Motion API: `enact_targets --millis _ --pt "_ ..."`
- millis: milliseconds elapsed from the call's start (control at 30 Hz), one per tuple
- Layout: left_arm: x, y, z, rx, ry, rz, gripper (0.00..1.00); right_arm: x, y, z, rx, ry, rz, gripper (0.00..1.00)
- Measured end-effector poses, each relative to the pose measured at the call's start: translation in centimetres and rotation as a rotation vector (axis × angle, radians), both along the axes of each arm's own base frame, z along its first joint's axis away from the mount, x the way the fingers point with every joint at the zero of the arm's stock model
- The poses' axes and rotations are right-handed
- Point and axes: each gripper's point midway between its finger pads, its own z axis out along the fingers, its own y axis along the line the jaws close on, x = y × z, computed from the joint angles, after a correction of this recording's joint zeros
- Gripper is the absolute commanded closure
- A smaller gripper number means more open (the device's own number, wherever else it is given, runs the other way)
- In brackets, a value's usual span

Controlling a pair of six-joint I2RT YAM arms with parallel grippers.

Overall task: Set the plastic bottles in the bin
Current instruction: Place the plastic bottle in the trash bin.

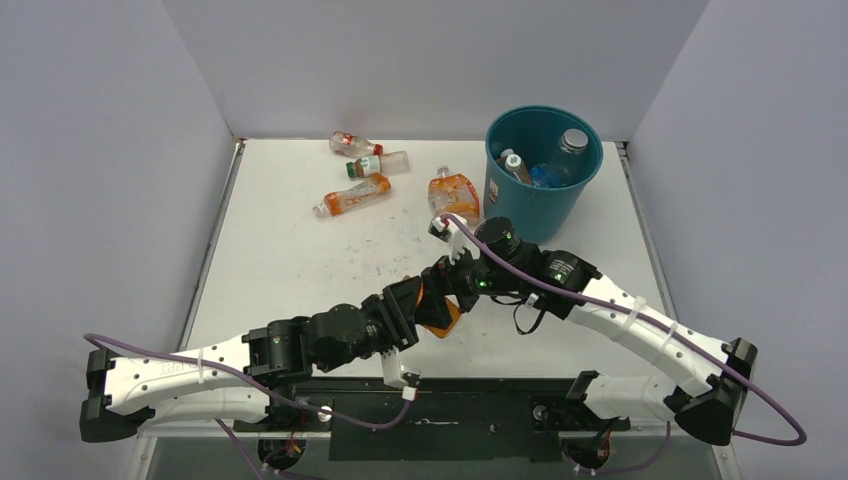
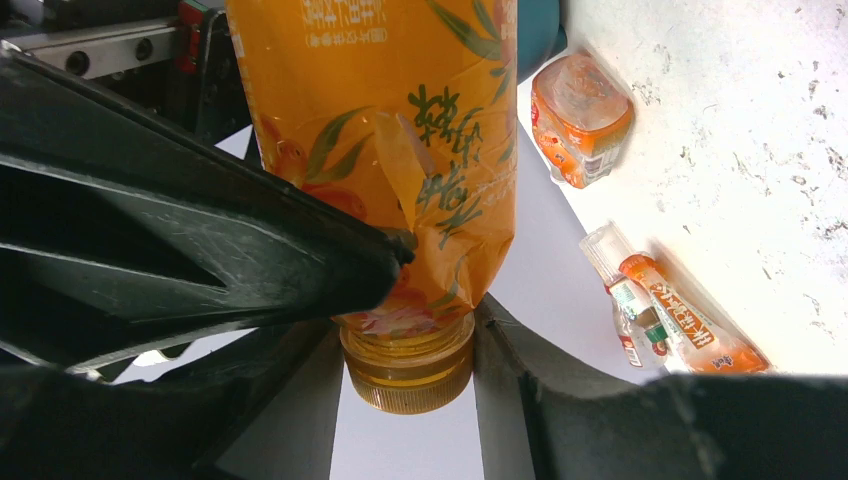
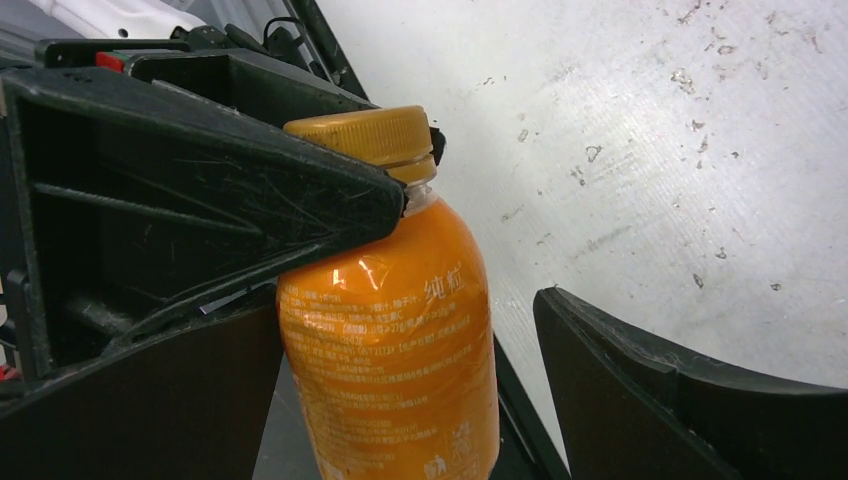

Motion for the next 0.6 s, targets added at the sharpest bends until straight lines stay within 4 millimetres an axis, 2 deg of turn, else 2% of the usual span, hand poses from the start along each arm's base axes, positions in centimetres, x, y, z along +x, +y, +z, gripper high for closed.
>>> enact_targets --millis 100,200,233,300,333,367,400,500,600 --pt "0.0 0.0 0.0 0.005 -0.002 0.001 1.0 0.0 0.4 -0.3 0.003 0.023 0.012 0.15" --pt "0.0 0.1 0.0 0.007 -0.006 0.001 1.0 -0.2 0.8 -0.4 0.01 0.042 0.025 0.33" --pt "0.1 0.1 0.0 0.009 -0.007 0.003 0.97 -0.2 0.9 -0.5 0.011 0.049 0.03 0.38" --pt "0.1 0.2 -0.1 0.018 -0.008 0.008 0.8 -0.4 1.1 -0.6 0.013 0.062 0.042 0.45" --pt "0.1 0.2 -0.1 0.021 -0.008 0.009 0.67 -0.5 1.1 -0.6 0.015 0.065 0.046 0.46" --pt "0.1 0.2 -0.1 0.02 -0.007 0.009 0.44 -0.5 1.1 -0.6 0.016 0.067 0.047 0.48" --pt "0.1 0.2 -0.1 0.016 -0.005 0.01 0.03 -0.4 1.1 -0.5 0.019 0.065 0.045 0.48" --pt "0.0 -0.1 0.9 -0.066 0.025 0.015 0.04 0.5 0.6 -0.6 0.012 0.046 0.002 0.5" --pt "0.2 0.0 3.2 -0.228 0.074 0.041 0.04 2.1 -0.7 0.0 0.014 -0.007 -0.085 0.5"
